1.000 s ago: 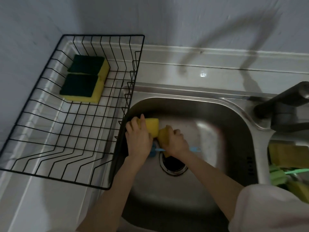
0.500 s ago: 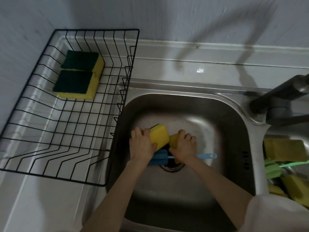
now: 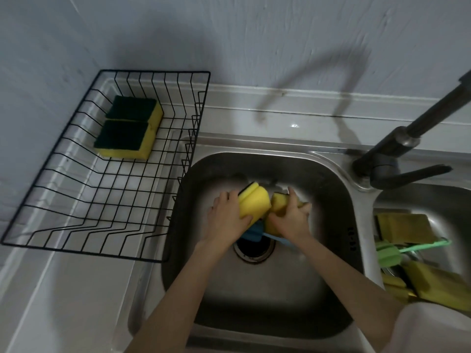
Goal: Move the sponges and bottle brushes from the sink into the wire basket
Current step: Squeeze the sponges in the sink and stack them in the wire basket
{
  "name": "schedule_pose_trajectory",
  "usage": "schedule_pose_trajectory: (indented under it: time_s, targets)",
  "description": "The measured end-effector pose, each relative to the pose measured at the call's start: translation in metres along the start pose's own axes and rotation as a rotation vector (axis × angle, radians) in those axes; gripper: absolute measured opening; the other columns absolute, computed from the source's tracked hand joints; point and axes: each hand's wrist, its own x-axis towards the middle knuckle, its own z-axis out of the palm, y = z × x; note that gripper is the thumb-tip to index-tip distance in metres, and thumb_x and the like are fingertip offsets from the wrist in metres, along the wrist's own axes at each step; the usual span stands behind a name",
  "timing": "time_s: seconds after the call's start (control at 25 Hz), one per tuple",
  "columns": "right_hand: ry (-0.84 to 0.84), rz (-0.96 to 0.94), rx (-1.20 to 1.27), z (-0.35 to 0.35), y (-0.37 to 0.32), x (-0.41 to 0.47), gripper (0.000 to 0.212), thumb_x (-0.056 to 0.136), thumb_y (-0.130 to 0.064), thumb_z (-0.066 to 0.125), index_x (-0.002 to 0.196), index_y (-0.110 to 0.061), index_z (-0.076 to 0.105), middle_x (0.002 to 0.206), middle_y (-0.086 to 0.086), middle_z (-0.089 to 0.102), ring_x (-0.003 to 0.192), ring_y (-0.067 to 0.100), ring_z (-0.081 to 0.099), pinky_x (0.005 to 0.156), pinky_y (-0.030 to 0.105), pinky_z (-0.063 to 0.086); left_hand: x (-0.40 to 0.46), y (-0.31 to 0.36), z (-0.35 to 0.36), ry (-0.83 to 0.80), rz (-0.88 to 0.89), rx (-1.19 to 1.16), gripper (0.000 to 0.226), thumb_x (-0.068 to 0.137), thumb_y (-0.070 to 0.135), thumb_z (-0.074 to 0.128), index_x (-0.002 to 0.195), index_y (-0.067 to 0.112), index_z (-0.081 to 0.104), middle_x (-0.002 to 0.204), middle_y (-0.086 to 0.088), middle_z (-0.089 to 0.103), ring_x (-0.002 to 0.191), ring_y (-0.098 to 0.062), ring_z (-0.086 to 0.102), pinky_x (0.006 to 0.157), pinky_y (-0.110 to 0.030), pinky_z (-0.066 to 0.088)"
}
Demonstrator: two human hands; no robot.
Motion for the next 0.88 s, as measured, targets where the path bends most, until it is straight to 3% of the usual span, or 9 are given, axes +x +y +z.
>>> schedule_pose_trajectory:
  time_s: [0.16, 0.28, 0.48, 0.64, 0.88]
  targets:
    - [0.071, 0.029, 0.187, -0.020, -0.017, -0.017, 0.069, 0.080, -0.021, 0.063, 0.139, -0.021, 0.027, 0.135, 0.024, 0.025, 0.122, 0.045, 0.038, 0.108, 0.043, 0.036, -0.018, 0.016, -0.021, 0.091, 0.079, -0.106, 0.060, 0.082, 0.027, 0.061, 0.131, 0.011, 0.030, 0.131, -0.013, 0.042, 0.118, -0.031, 0.046, 0.090, -0.043, 0.042]
    - [0.133, -0.009, 0.257, -0.036, -0.031, -0.034, 0.067, 0.080, -0.020, 0.063, 0.136, -0.018, 0.026, 0.135, 0.025, 0.028, 0.123, 0.043, 0.034, 0.105, 0.046, 0.034, -0.032, 0.024, -0.037, 0.137, 0.104, -0.117, 0.062, 0.083, 0.026, 0.061, 0.133, 0.012, 0.027, 0.133, -0.013, 0.043, 0.119, -0.031, 0.046, 0.092, -0.044, 0.042]
    - [0.165, -0.073, 0.476, -0.058, -0.057, -0.060, 0.068, 0.083, -0.022, 0.062, 0.134, -0.005, 0.020, 0.137, 0.025, 0.030, 0.121, 0.037, 0.039, 0.098, 0.037, 0.037, -0.054, 0.032, -0.061, 0.345, 0.223, -0.083, 0.061, 0.084, 0.025, 0.059, 0.135, 0.016, 0.028, 0.135, -0.011, 0.042, 0.120, -0.030, 0.042, 0.091, -0.043, 0.042]
    - [0.125, -0.131, 0.573, -0.067, -0.075, -0.073, 0.054, 0.090, -0.031, 0.050, 0.131, -0.007, 0.025, 0.137, 0.020, 0.032, 0.122, 0.033, 0.039, 0.096, 0.033, 0.032, -0.063, 0.035, -0.075, 0.463, 0.343, -0.144, 0.062, 0.083, 0.024, 0.061, 0.135, 0.016, 0.029, 0.134, -0.011, 0.045, 0.122, -0.028, 0.042, 0.096, -0.040, 0.042]
    - [0.136, -0.200, 0.664, -0.068, -0.097, -0.080, 0.033, 0.085, -0.031, 0.054, 0.104, -0.019, 0.030, 0.130, 0.020, 0.045, 0.117, 0.032, 0.048, 0.106, 0.047, 0.039, -0.081, 0.028, -0.088, 0.474, 0.455, -0.297, 0.049, 0.088, 0.032, 0.050, 0.131, 0.014, 0.036, 0.131, -0.009, 0.048, 0.118, -0.021, 0.046, 0.100, -0.037, 0.040]
